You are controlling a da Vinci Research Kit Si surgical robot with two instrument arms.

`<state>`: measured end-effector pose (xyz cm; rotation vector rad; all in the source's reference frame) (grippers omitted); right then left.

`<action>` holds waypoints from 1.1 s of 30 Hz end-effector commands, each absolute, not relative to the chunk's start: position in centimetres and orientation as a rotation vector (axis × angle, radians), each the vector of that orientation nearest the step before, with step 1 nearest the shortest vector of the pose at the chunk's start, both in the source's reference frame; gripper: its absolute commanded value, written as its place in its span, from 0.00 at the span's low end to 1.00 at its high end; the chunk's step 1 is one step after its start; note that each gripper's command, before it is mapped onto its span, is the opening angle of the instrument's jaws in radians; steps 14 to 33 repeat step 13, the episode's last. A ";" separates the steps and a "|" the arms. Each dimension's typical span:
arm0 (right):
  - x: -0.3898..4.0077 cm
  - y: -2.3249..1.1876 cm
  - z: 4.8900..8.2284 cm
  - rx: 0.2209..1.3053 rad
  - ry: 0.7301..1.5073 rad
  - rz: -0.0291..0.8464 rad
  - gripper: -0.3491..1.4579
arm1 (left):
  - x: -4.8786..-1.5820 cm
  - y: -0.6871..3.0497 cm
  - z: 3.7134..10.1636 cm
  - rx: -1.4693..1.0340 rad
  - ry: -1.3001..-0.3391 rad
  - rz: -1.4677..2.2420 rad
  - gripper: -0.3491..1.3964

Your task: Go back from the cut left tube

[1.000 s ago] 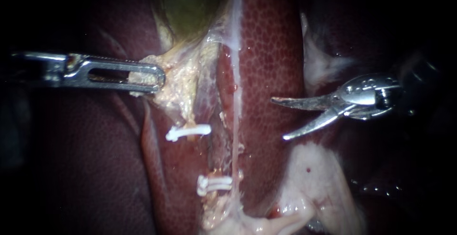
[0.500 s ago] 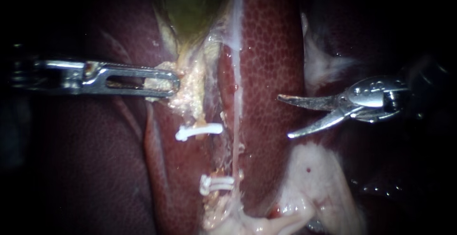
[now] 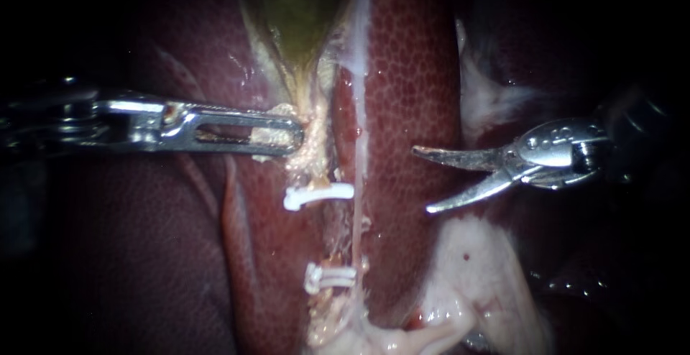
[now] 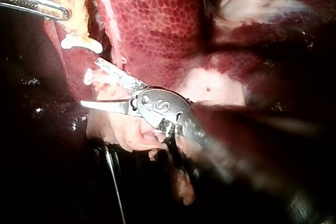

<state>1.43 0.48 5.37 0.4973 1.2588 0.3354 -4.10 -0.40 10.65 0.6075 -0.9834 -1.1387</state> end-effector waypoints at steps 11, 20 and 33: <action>1.42 0.46 5.35 0.445 1.243 0.359 0.99 | -4.10 -0.40 10.65 0.608 -0.983 -1.138 0.05; 1.41 0.45 5.35 0.440 1.243 0.355 0.99 | -4.10 -0.40 10.65 0.608 -0.983 -1.138 0.05; 1.41 0.45 5.35 0.440 1.243 0.355 0.99 | -4.10 -0.40 10.65 0.608 -0.983 -1.138 0.05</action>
